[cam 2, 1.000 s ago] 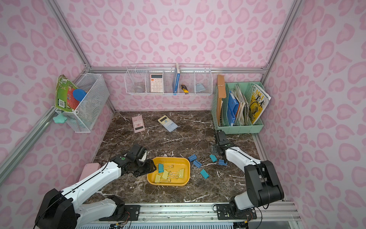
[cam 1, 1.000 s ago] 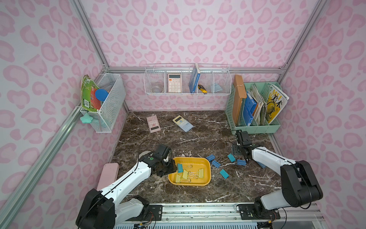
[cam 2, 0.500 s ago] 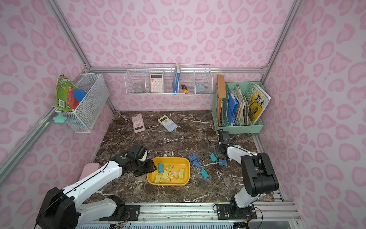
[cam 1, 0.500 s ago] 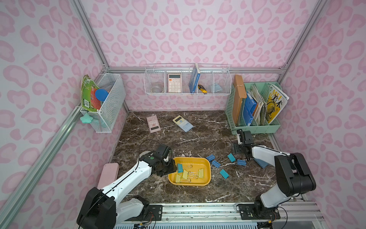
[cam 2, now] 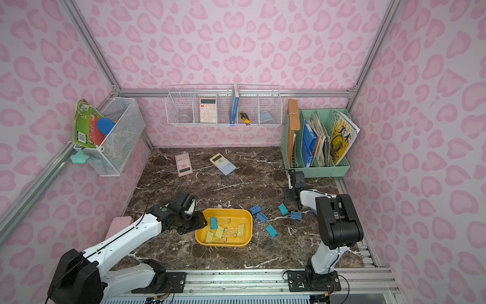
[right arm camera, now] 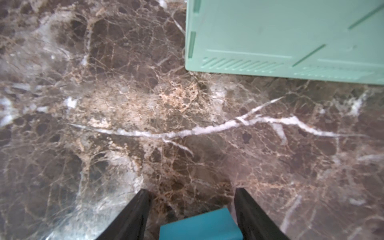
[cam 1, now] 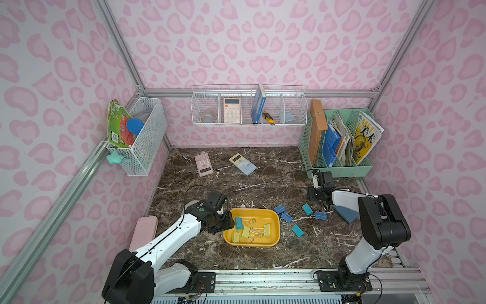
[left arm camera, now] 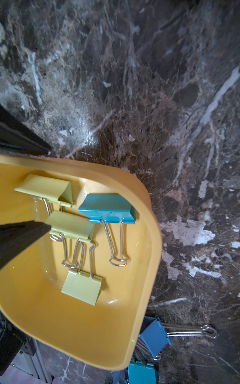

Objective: Put the binder clips in the storage box
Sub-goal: Pick up the binder clip at the center of the board.

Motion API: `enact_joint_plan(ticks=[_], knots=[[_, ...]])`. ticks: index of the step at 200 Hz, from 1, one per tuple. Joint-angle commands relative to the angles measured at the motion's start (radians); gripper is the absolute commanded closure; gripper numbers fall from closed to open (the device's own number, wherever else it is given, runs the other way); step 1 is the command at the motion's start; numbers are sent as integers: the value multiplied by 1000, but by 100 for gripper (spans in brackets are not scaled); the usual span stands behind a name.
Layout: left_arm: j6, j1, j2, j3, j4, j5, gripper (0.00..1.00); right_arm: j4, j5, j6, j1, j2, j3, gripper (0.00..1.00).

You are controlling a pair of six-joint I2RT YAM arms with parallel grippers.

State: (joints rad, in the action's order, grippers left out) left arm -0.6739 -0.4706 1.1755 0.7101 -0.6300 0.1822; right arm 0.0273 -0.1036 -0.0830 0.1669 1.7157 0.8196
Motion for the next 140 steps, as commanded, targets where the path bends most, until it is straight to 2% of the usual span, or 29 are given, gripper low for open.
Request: enact_joint_plan(ticks=[1, 58, 71, 90, 107, 140], knots=[[16, 1, 0, 9, -16, -6, 44, -69, -16, -22, -7, -5, -12, 31], [16, 3, -2, 5, -13, -8, 44, -101, 5, -29, -16, -38, -17, 29], [15, 3, -2, 4, -10, -7, 44, -92, 11, -27, -15, -34, -21, 33], [17, 2, 0, 4, -12, -10, 44, -105, 4, -36, -17, -28, -15, 48], [16, 3, -3, 3, -11, -12, 44, -94, -5, -43, -16, -46, -22, 56], [16, 3, -1, 3, -13, -13, 44, -119, -48, -42, 2, -125, 12, 59]])
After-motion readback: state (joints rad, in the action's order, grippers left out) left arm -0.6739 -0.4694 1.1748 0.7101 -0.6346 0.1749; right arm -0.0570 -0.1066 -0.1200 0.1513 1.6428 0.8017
